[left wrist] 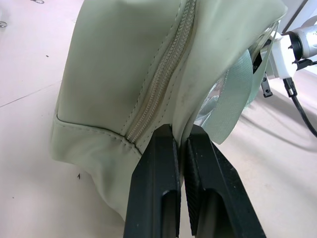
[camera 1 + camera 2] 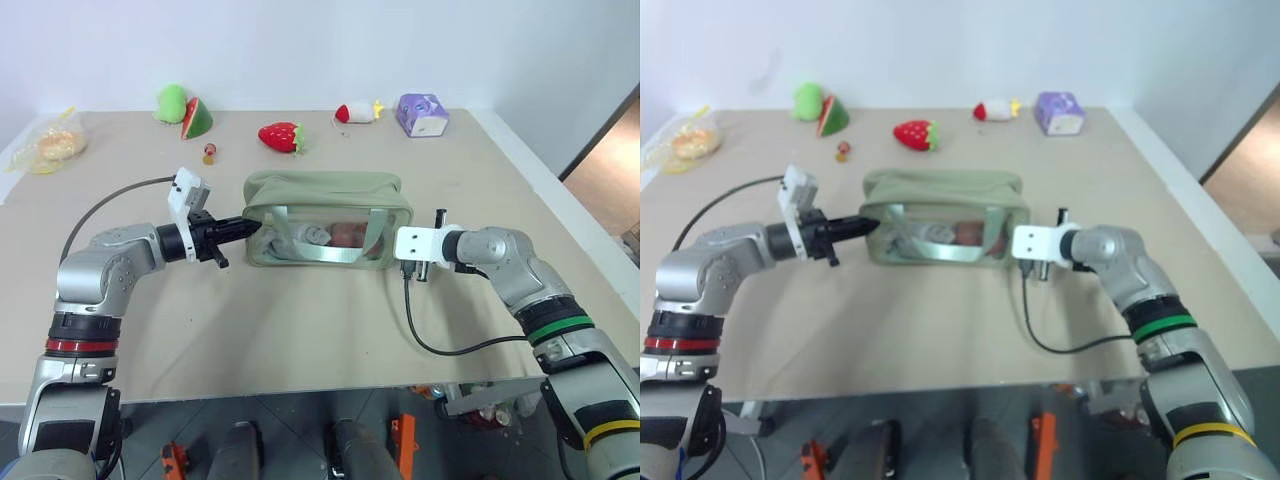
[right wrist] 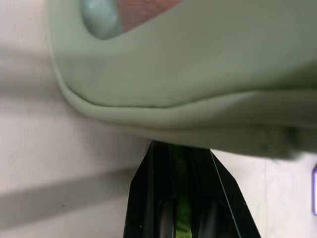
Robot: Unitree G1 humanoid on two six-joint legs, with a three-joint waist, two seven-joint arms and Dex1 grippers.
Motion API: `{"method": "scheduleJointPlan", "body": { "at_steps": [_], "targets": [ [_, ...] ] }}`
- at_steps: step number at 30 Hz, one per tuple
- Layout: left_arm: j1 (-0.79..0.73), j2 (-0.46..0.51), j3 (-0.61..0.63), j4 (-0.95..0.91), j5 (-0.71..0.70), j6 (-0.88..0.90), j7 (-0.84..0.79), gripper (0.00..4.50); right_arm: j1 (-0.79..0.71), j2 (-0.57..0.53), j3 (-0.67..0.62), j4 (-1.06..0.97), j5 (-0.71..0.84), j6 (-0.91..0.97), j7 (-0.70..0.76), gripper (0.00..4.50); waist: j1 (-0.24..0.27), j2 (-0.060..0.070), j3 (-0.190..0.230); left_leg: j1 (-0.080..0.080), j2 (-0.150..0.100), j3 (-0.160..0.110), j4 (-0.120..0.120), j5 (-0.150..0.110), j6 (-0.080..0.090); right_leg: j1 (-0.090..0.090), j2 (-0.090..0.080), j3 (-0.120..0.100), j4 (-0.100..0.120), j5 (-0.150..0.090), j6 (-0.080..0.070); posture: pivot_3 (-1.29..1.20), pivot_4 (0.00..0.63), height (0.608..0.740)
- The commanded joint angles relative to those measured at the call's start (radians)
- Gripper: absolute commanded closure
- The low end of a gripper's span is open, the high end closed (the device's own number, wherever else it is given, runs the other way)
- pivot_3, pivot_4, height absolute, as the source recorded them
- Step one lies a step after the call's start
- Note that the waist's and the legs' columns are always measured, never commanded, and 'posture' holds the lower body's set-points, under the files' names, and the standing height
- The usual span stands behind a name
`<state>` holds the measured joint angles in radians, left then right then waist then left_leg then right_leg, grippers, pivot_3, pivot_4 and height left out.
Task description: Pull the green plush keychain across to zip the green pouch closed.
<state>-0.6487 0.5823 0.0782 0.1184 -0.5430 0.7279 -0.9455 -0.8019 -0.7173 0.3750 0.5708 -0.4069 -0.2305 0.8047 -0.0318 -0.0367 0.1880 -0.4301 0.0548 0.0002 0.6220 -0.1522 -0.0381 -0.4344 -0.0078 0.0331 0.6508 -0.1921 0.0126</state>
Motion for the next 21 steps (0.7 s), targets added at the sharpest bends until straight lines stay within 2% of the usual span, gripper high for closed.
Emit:
{"method": "scheduleJointPlan", "body": {
  "at_steps": [1,7,8,9,10,11,13,14,15,16,20,21],
  "targets": [
    [0.004,0.02,0.023,-0.02,-0.005,0.005,0.007,4.5,0.053,-0.019,0.022,-0.019,0.003,0.0,0.085,4.4,0.0,-0.001,-0.001,0.0,0.0,0.0,0.0,0.0,0.0,0.0,0.0,0.0,0.0,0.0,0.0,0.0,0.15,0.74],
    [0.001,0.016,0.02,-0.018,-0.016,0.013,0.005,4.5,0.066,0.023,-0.061,-0.075,0.094,0.095,0.101,4.4,-0.001,-0.002,-0.001,0.001,0.0,0.0,-0.001,0.0,0.0,0.001,0.0,0.0,0.0,0.0,0.0,0.0,0.15,0.74],
    [0.002,0.017,0.025,-0.02,-0.026,0.023,0.002,4.5,0.053,0.039,-0.097,-0.073,0.132,0.137,0.092,4.08,-0.001,-0.002,-0.001,0.001,0.0,0.0,-0.001,0.0,0.0,0.001,0.0,0.0,0.0,0.0,-0.001,0.0,0.15,0.74],
    [-0.005,0.014,0.04,-0.017,-0.041,0.042,0.011,3.91,0.05,0.042,-0.14,-0.097,0.195,0.188,0.121,3.68,-0.002,-0.002,-0.001,0.001,0.0,0.0,-0.001,0.0,0.0,0.001,0.0,0.0,0.0,0.0,-0.001,0.0,0.15,0.74],
    [-0.011,0.012,0.051,-0.014,-0.051,0.057,0.019,3.77,0.05,0.044,-0.168,-0.117,0.236,0.224,0.145,3.67,-0.002,-0.002,-0.001,0.001,0.001,0.0,-0.001,0.0,0.0,0.001,0.001,0.0,0.0,0.0,0.0,0.0,0.15,0.74],
    [-0.019,0.012,0.063,-0.012,-0.067,0.074,0.021,3.36,0.047,0.045,-0.194,-0.128,0.262,0.25,0.148,3.16,-0.002,-0.002,-0.001,0.001,0.001,0.0,-0.001,0.0,0.0,0.001,0.001,0.0,0.0,0.0,0.0,0.0,0.15,0.74],
    [-0.024,0.022,0.078,-0.03,-0.086,0.091,0.015,3.03,0.049,0.02,-0.25,-0.161,0.322,0.319,0.173,3.01,-0.003,-0.001,0.0,0.001,0.001,0.0,-0.001,0.0,0.0,0.001,0.001,0.0,0.0,0.0,0.0,0.0,0.15,0.74],
    [-0.025,0.028,0.084,-0.038,-0.094,0.099,0.013,2.69,0.048,0.013,-0.277,-0.173,0.353,0.36,0.183,2.65,-0.003,-0.001,0.0,-0.002,0.0,0.0,-0.001,0.0,0.0,-0.002,0.0,0.0,0.0,0.001,0.002,0.0,0.15,0.74],
    [-0.022,0.035,0.094,-0.053,-0.105,0.107,0.008,2.6,0.056,-0.001,-0.306,-0.205,0.398,0.4,0.213,2.47,-0.003,-0.001,0.0,-0.002,0.0,0.0,-0.001,0.0,0.0,-0.002,0.0,0.0,0.0,0.002,0.003,0.0,0.15,0.74],
    [-0.02,0.042,0.1,-0.064,-0.112,0.108,0.007,1.96,0.062,-0.013,-0.329,-0.229,0.431,0.421,0.233,2.31,-0.003,-0.001,0.0,-0.002,0.0,0.0,-0.001,0.0,0.0,-0.002,0.0,0.0,0.0,0.002,0.003,0.0,0.15,0.74],
    [0.012,0.079,0.137,-0.127,-0.14,0.116,0.015,0.73,0.094,-0.079,-0.422,-0.326,0.555,0.541,0.303,2.31,-0.002,-0.001,0.0,-0.004,0.001,0.0,-0.002,0.0,0.0,-0.004,0.001,0.0,0.0,0.002,0.004,0.0,0.15,0.74],
    [0.03,0.09,0.164,-0.15,-0.162,0.122,0.012,0.73,0.118,-0.11,-0.451,-0.364,0.598,0.576,0.34,2.31,-0.002,-0.001,0.0,-0.004,0.001,0.0,-0.002,0.0,0.0,-0.004,0.001,0.0,0.0,0.001,0.003,0.0,0.15,0.74]
  ]
}}
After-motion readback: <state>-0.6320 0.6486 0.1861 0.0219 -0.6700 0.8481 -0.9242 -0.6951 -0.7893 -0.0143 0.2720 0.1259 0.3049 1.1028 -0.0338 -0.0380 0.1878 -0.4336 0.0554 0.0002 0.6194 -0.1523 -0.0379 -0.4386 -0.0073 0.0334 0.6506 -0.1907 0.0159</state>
